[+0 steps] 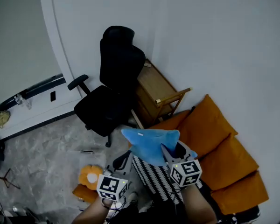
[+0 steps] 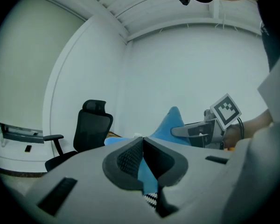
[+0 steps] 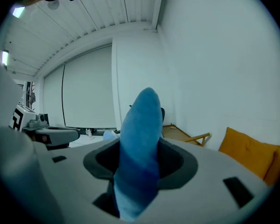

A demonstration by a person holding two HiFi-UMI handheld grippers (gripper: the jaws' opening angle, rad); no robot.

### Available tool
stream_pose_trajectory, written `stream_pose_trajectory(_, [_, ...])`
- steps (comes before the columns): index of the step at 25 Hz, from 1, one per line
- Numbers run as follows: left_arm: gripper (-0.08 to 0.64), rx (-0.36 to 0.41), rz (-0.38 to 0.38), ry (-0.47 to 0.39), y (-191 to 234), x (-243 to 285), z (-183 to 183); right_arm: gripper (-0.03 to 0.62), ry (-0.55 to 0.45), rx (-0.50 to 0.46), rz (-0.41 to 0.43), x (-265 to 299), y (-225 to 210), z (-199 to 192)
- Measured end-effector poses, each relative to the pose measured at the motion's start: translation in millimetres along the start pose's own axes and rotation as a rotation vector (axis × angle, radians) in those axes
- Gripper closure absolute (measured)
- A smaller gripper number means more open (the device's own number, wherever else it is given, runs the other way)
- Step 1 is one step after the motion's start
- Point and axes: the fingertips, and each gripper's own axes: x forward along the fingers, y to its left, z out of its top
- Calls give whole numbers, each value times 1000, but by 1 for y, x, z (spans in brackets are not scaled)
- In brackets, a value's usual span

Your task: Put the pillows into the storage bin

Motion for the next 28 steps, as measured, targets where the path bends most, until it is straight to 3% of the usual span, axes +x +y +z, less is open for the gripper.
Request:
stream_pose_trajectory(9, [554, 3, 233, -14, 34, -81, 8, 370, -20, -30, 188, 12, 66, 12])
stream_pose_trajectory(19, [554, -21, 501, -16, -24, -165, -12, 370, 29, -114, 459, -27, 113, -20])
stream_pose_trajectory(28, [554, -84, 772, 42, -38, -300, -46, 370, 116, -124, 673, -53, 212, -69])
